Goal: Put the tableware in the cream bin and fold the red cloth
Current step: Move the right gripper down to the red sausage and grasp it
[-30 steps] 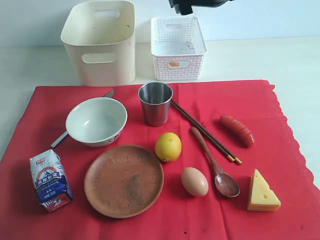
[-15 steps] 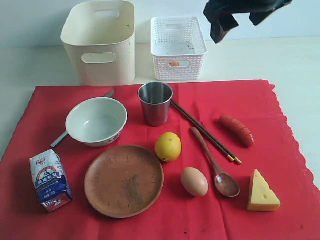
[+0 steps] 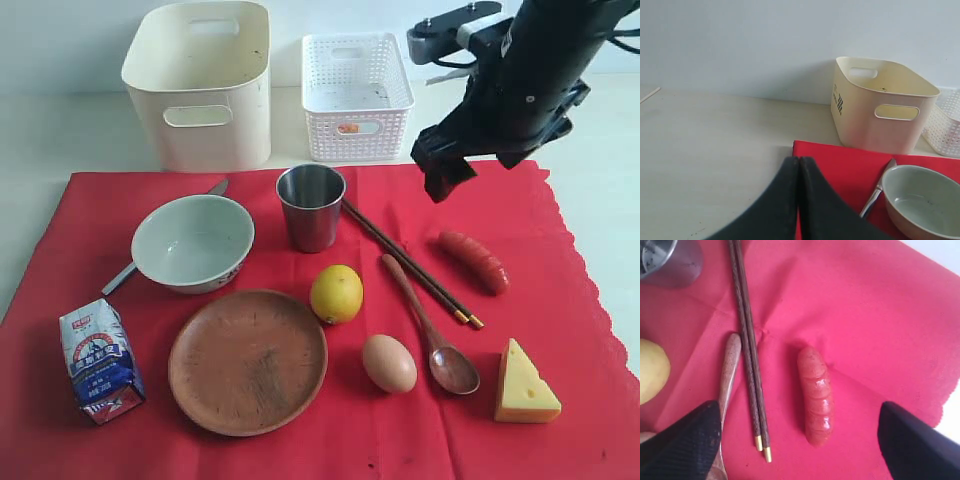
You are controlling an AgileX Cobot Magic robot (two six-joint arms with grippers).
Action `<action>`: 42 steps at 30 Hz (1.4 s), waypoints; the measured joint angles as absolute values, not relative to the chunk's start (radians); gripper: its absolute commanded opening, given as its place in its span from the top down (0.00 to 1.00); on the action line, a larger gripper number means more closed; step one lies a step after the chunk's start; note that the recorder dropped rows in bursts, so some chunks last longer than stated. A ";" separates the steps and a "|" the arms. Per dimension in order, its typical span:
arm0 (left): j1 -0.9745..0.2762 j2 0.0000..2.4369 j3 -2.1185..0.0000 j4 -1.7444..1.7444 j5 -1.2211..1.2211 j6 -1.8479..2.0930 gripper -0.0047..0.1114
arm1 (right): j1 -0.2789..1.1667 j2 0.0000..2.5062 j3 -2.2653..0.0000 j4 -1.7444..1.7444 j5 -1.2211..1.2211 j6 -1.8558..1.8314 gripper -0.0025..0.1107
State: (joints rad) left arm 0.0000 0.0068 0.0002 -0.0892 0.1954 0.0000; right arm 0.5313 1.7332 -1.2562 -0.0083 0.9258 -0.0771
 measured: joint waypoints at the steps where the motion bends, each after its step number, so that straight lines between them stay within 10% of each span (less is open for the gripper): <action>1: 0.000 0.007 0.000 -0.089 0.195 0.000 0.94 | 0.531 1.733 -1.241 0.000 0.907 -0.077 0.27; 20: 0.000 0.007 0.000 -0.089 0.195 0.000 0.94 | 0.531 1.892 -1.076 -0.047 0.693 -0.075 0.29; 32: 0.000 0.007 0.000 -0.089 0.195 0.000 0.94 | 0.529 1.965 -1.078 -0.158 0.683 0.022 0.79; 42: 0.000 0.007 0.000 -0.089 0.195 0.000 0.94 | 0.529 1.965 -1.076 -0.160 0.683 0.026 0.98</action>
State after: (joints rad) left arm 0.0000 0.0068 0.0002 -0.0892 0.1954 0.0000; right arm 0.5295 1.9648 -1.0764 -0.1600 0.6834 0.0261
